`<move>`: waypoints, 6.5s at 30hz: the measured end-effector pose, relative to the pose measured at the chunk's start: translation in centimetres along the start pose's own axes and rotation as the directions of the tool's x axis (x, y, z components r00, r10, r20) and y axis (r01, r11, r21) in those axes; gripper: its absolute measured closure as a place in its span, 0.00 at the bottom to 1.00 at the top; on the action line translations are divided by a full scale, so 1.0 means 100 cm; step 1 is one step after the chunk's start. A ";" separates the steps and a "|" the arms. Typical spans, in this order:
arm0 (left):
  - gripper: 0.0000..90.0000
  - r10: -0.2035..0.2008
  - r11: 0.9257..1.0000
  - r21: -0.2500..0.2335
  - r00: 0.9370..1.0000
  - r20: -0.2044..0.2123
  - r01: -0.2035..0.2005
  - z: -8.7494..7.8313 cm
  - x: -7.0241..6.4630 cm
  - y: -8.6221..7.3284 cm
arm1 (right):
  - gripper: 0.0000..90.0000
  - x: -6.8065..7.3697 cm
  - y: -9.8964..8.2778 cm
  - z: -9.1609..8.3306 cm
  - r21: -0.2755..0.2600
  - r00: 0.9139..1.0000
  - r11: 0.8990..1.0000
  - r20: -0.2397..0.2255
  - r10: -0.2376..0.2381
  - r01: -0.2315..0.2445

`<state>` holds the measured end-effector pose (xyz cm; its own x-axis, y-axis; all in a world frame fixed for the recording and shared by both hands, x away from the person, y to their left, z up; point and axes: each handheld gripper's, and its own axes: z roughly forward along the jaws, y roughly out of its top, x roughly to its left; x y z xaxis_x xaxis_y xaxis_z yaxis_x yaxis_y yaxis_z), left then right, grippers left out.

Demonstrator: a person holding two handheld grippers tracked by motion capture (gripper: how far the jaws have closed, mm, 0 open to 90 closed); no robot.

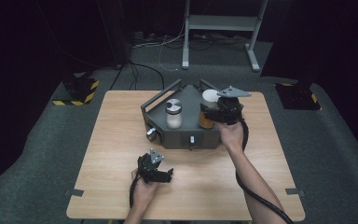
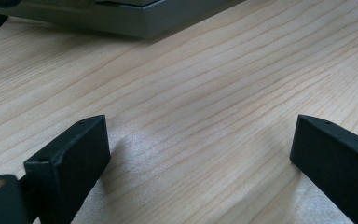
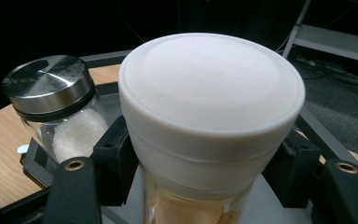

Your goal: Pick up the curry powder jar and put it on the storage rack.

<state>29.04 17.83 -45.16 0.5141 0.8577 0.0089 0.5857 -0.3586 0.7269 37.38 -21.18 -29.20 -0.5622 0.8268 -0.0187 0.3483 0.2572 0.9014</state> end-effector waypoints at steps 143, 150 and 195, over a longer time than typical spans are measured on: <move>0.06 0.002 1.000 0.001 1.000 -0.002 -0.002 0.000 0.000 0.000 | 0.14 -0.025 -0.160 -0.038 0.108 0.994 0.989 -0.018 0.105 -0.102; 0.06 0.003 1.000 0.000 1.000 -0.002 -0.003 0.000 0.000 0.000 | 0.14 -0.020 -0.166 -0.033 0.128 0.994 0.987 -0.021 0.104 -0.101; 0.06 0.002 1.000 0.001 1.000 -0.002 -0.002 0.000 0.000 0.000 | 0.12 0.003 -0.177 -0.004 0.284 0.999 0.958 0.031 0.031 -0.038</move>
<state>29.01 17.83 -45.14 0.5146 0.8574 0.0118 0.5848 -0.3609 0.7265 30.76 -25.70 -44.98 -0.5274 0.8496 -0.0045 0.5682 0.3566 0.7416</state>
